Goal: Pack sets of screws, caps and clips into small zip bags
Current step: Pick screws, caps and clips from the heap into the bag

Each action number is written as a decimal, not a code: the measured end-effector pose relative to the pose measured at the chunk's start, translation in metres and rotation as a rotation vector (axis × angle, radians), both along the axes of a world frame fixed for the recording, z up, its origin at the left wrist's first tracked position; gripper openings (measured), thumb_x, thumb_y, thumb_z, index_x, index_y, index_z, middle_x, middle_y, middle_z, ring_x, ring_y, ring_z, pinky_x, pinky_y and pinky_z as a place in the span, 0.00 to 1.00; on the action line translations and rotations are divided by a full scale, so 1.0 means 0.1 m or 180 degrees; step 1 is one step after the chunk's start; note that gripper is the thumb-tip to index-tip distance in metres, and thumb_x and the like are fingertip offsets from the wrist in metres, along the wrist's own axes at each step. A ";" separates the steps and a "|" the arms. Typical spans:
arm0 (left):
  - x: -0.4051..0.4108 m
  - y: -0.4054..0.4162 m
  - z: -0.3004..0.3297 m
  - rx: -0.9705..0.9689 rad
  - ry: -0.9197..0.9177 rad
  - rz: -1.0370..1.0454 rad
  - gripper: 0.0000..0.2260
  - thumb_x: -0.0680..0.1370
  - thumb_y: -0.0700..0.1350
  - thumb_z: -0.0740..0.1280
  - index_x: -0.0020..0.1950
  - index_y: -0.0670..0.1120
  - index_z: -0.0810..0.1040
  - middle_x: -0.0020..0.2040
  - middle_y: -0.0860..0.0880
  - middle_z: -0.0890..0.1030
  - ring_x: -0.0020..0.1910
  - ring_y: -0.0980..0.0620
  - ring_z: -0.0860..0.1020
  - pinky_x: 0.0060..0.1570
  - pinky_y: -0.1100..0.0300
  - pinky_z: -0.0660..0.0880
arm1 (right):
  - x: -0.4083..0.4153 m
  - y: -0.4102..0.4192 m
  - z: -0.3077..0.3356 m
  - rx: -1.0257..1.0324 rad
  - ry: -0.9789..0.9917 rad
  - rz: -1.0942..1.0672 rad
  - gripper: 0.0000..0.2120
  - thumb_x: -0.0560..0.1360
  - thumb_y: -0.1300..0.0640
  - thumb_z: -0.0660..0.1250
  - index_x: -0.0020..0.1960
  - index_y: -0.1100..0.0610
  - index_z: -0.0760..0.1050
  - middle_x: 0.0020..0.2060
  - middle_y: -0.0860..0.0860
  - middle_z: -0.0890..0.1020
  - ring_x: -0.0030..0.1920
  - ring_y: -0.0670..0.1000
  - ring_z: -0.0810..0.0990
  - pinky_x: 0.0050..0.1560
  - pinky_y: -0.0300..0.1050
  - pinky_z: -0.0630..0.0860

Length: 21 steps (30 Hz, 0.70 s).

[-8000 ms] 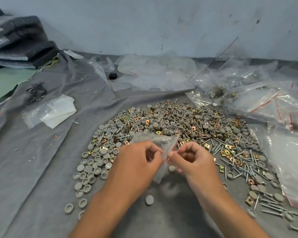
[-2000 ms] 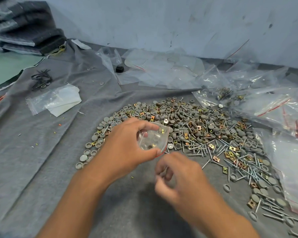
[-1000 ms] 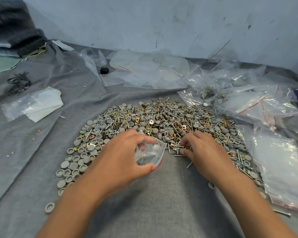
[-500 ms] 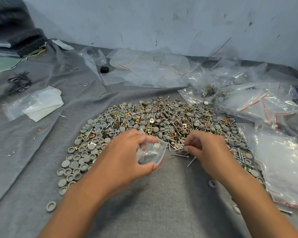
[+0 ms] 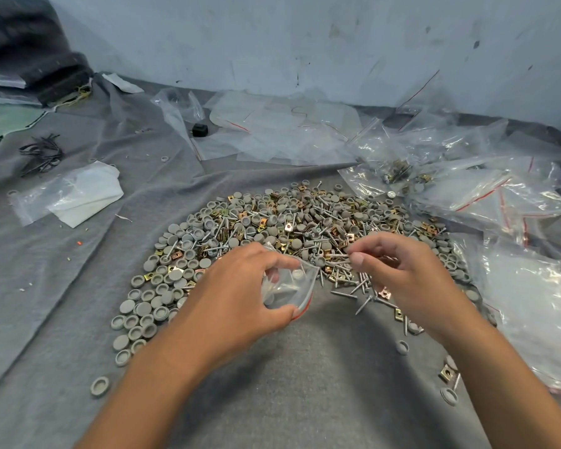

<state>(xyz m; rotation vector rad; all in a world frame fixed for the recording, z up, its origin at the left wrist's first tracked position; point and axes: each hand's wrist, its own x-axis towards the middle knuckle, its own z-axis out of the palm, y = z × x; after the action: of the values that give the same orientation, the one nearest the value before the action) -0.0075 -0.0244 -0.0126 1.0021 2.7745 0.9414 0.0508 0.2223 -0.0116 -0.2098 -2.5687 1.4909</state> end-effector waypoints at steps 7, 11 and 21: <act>0.01 0.03 -0.02 0.0058 0.0008 -0.0001 0.25 0.70 0.59 0.75 0.66 0.65 0.75 0.49 0.65 0.73 0.52 0.71 0.69 0.47 0.69 0.69 | 0.05 -0.28 0.06 -0.0975 0.0123 0.0634 0.05 0.74 0.49 0.71 0.48 0.48 0.83 0.37 0.51 0.84 0.34 0.46 0.78 0.33 0.37 0.74; 0.02 0.04 -0.03 0.0065 -0.0025 -0.0029 0.26 0.69 0.60 0.74 0.67 0.65 0.74 0.50 0.65 0.74 0.51 0.70 0.70 0.49 0.65 0.72 | 0.08 -0.43 0.05 -0.0429 0.0239 0.0681 0.04 0.72 0.48 0.72 0.47 0.45 0.82 0.37 0.49 0.84 0.32 0.44 0.77 0.33 0.37 0.74; 0.02 0.04 -0.04 0.0104 -0.0019 -0.0046 0.27 0.68 0.62 0.74 0.67 0.64 0.75 0.50 0.65 0.74 0.52 0.70 0.70 0.50 0.64 0.74 | 0.12 -0.40 0.04 0.0526 0.0773 0.0160 0.07 0.72 0.55 0.77 0.46 0.46 0.82 0.40 0.40 0.83 0.40 0.43 0.83 0.37 0.30 0.75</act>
<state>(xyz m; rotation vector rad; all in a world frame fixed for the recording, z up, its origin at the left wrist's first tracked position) -0.0057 -0.0204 -0.0169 1.0203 2.7519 0.9892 0.0629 0.1825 -0.0075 0.0542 -2.4980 1.2257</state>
